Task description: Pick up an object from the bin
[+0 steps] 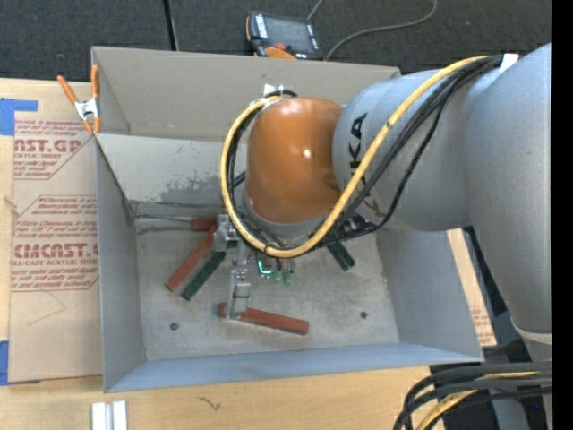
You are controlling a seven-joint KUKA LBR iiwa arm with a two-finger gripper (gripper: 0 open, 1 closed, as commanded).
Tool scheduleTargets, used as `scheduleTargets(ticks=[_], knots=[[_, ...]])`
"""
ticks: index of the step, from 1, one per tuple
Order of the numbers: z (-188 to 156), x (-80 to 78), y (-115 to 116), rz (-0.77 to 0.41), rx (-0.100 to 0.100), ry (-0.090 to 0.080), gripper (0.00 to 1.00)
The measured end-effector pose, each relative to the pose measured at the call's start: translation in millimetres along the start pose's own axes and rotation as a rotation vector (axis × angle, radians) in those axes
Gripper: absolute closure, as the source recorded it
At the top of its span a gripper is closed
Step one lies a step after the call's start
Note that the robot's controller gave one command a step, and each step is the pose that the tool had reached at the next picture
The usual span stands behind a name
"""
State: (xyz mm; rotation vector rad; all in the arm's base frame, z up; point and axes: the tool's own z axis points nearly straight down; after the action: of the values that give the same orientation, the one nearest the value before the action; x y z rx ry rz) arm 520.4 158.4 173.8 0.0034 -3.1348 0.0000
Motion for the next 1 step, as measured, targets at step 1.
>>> scheduleTargets(ticks=[1], knots=[[105.6, 1.4, 2.7, 0.179, -0.003, -0.011, 0.00]])
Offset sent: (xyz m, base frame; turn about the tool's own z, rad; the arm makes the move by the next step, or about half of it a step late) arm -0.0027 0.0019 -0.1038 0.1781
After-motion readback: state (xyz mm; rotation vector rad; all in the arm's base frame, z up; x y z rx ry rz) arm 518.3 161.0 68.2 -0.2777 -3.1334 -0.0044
